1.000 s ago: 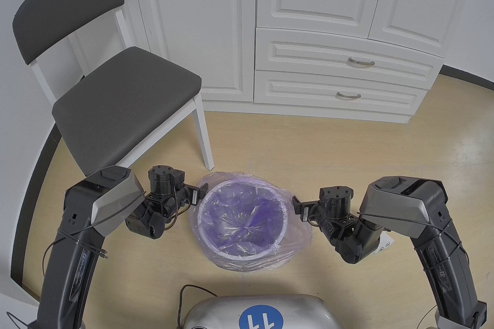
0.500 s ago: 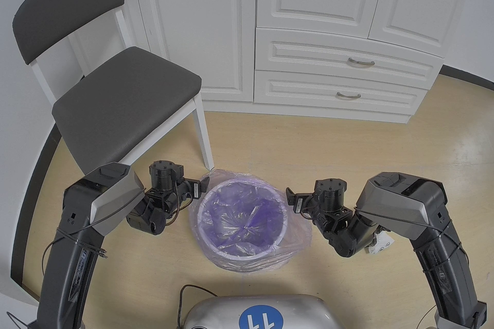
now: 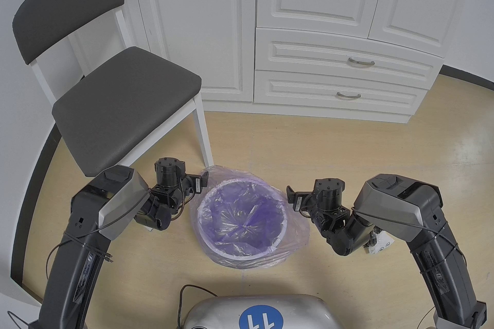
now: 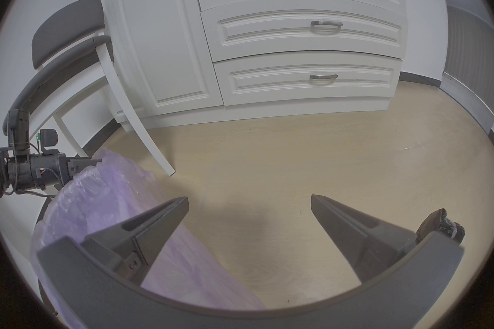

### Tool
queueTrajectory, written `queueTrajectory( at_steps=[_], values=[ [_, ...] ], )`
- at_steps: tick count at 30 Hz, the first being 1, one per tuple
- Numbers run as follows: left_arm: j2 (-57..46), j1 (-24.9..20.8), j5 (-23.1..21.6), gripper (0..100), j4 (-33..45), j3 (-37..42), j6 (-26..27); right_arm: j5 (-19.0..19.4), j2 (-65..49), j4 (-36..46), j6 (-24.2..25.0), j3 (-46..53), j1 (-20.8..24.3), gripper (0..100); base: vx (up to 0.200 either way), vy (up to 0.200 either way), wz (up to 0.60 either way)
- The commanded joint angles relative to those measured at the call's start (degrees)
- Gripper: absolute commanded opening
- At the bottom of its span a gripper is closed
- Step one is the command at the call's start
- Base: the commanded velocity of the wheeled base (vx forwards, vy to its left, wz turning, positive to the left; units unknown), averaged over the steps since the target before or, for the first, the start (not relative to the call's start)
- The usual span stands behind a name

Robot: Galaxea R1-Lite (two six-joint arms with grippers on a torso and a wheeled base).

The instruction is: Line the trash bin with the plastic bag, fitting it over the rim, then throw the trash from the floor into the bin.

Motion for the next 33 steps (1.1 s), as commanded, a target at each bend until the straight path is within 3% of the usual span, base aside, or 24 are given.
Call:
queueTrajectory(
  at_steps=[1,7,14,23,28,33],
  values=[
    [1.6,-0.1,0.1,100,0.9,-1.8,-0.1,0.0,0.4,0.0,0.0,-0.1,0.0,100,0.000,0.000,0.00],
    [1.4,-0.1,1.2,100,3.1,-0.9,0.0,0.0,0.1,0.0,0.0,0.1,-0.4,100,0.000,0.000,0.00],
    [-1.3,-0.2,2.1,100,12.0,2.6,0.1,0.0,-0.9,0.0,-0.1,1.1,-0.6,100,0.000,0.000,0.00],
    [-1.7,-0.4,1.9,100,12.0,2.9,-0.3,0.1,-5.8,0.2,-0.3,6.2,-0.4,100,0.000,0.000,0.00],
    [-2.3,-1.0,1.8,100,12.2,3.8,-0.7,0.6,-11.6,5.8,-0.9,12.8,0.4,100,0.000,0.000,0.00],
    [-4.5,-0.5,1.4,100,12.2,4.3,-1.5,0.7,-14.3,6.5,-0.8,14.4,1.1,100,0.000,0.000,0.00]
  ],
)
